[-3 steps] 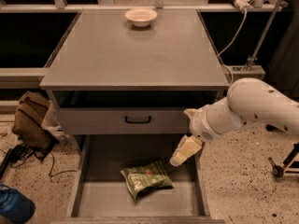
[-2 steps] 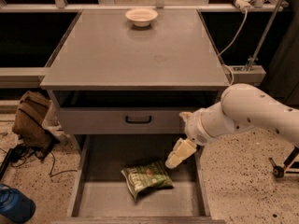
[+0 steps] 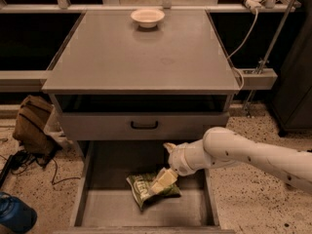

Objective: Pick green jalapeno chip bag from middle drawer and place on counter

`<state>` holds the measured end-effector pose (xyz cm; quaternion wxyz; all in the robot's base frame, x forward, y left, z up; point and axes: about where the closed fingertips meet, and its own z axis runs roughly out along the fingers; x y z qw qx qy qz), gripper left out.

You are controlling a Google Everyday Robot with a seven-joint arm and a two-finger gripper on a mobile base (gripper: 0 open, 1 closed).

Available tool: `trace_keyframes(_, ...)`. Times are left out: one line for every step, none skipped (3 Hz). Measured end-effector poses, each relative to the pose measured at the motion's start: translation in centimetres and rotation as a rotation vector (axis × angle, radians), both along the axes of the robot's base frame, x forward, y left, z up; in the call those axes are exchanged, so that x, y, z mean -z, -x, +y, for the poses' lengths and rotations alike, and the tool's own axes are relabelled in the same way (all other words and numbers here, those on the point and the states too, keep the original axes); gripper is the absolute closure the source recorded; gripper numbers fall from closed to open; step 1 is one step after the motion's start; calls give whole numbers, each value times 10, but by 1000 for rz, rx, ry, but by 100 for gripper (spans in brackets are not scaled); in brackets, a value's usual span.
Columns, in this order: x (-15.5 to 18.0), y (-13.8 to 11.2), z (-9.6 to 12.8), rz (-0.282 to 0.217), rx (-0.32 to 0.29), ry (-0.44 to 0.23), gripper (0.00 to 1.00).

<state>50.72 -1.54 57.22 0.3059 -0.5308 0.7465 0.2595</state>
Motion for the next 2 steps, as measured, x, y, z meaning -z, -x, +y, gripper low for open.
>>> trace_keyframes(1, 0, 1, 0, 0, -2, 0)
trace_keyframes(26, -3, 9, -5, 35, -29, 0)
